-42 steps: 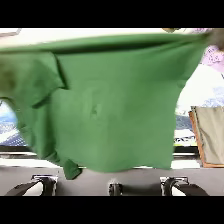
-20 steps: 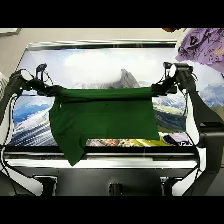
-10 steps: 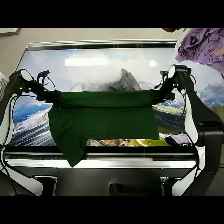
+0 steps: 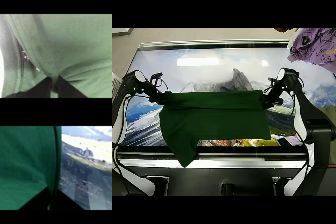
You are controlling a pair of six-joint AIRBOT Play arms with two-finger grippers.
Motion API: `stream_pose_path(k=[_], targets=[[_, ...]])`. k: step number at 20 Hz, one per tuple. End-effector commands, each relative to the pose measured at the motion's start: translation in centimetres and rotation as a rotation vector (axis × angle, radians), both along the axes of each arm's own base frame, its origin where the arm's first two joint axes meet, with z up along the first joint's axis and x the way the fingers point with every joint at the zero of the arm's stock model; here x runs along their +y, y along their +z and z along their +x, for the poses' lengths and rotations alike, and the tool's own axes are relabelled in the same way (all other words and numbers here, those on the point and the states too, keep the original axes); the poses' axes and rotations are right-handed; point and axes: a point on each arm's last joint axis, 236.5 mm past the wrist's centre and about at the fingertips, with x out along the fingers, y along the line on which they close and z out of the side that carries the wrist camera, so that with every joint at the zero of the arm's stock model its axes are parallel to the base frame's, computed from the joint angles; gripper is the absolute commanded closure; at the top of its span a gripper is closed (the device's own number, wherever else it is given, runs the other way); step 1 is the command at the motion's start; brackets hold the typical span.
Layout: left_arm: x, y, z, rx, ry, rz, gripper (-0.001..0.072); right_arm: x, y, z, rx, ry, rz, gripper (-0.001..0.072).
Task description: Fold the clothes and pants, and hang the long-sleeved shirts on hangers.
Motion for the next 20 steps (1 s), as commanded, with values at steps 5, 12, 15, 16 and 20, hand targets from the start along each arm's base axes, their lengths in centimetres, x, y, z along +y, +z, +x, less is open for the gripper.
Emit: stream_pose_path(k=[5,12,15,16,20], targets=[[1.7,3.5,1.8,-0.094,0.036,0.024,0.0161,0.1,2.5,-0.8,-0.020,0.099,0.019,0.0018],[8.1,7.7,-7.3,-0.055,0.289,-0.014,0.0162,-6.5,9.1,-3.9,-0.140,-0.090,0.182,0.0024],[6.6,5.8,-15.3,-0.010,0.443,-0.128,0.0161,-7.7,7.5,-8.6,-0.131,-0.220,0.277,0.0025],[5.2,5.2,-17.4,-0.001,0.483,-0.179,0.0161,-7.7,6.8,-9.9,-0.128,-0.248,0.282,0.0027],[-0.9,2.5,-23.4,0.024,0.565,-0.322,0.0163,-6.2,5.0,-12.4,-0.121,-0.277,0.307,0.0036]])
